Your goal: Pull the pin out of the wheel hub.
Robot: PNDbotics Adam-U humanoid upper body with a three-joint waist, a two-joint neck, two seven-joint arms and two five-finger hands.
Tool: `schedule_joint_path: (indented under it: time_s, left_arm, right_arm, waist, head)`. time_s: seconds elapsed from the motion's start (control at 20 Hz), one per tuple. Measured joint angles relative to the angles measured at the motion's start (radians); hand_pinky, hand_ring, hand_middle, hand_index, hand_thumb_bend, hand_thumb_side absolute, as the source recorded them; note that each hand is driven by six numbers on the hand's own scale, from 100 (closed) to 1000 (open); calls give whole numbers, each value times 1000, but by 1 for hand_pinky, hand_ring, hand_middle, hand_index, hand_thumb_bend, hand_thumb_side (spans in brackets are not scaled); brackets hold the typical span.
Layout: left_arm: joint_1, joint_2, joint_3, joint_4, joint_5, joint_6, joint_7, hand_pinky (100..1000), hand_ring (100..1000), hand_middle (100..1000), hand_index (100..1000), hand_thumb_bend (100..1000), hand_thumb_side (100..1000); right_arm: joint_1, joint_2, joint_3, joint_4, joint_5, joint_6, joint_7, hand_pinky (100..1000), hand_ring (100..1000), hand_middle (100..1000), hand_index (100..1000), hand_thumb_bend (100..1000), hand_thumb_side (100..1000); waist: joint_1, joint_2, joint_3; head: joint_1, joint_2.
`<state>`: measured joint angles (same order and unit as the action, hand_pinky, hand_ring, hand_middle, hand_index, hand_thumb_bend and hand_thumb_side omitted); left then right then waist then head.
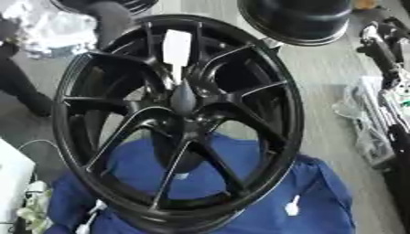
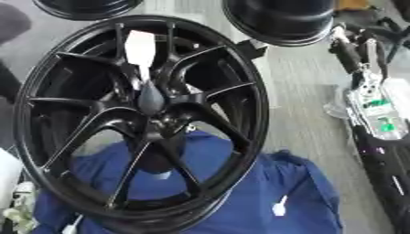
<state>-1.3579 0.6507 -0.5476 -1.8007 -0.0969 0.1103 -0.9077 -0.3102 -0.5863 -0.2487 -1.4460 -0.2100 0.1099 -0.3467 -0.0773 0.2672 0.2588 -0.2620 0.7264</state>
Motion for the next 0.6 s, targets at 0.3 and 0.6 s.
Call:
schedule_joint_path:
  time_s: [0.3,0.6]
  left_arm:
    - [-42,-88,-41,130,-55,-59,0,897,848,787,833,100,689]
    - [-51,-132,-106,248,-168,-128,0,915,864,805,858,218,750]
  right_arm:
    - [-7,0,6,3,0,2,6,811,603,551,806,100,541]
    - [-7,0,9,6,0,3,8,811,603,551,806,100,545]
  waist:
    - [1,0,-10]
    - [9,1,-11]
  head:
    - [35,-8]
    - [56,-8]
